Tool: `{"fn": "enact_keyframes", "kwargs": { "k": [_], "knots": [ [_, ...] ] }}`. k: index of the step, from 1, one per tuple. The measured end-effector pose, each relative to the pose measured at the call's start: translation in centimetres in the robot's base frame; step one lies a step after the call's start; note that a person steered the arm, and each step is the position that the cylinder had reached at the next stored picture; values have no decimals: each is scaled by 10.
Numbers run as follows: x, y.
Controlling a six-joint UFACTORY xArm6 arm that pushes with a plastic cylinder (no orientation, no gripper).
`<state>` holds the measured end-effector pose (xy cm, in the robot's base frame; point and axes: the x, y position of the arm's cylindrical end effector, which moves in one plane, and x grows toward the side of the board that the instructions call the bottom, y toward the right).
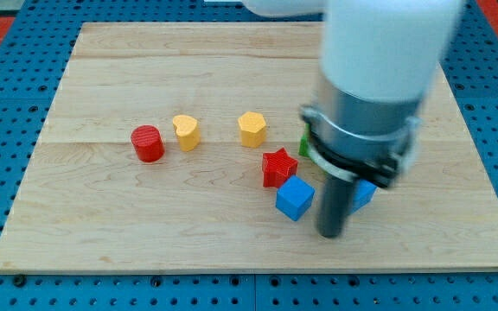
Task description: Slightly move down the green star
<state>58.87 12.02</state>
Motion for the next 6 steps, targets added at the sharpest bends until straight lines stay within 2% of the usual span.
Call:
{"fn": "enact_keyframes", "kwargs": {
  "k": [1,2,3,4,5,6],
  "knots": [
    [-3,97],
    [-47,77],
    [-71,27],
    [-85,82],
    [-149,73],
    [-155,7]
  ]
}}
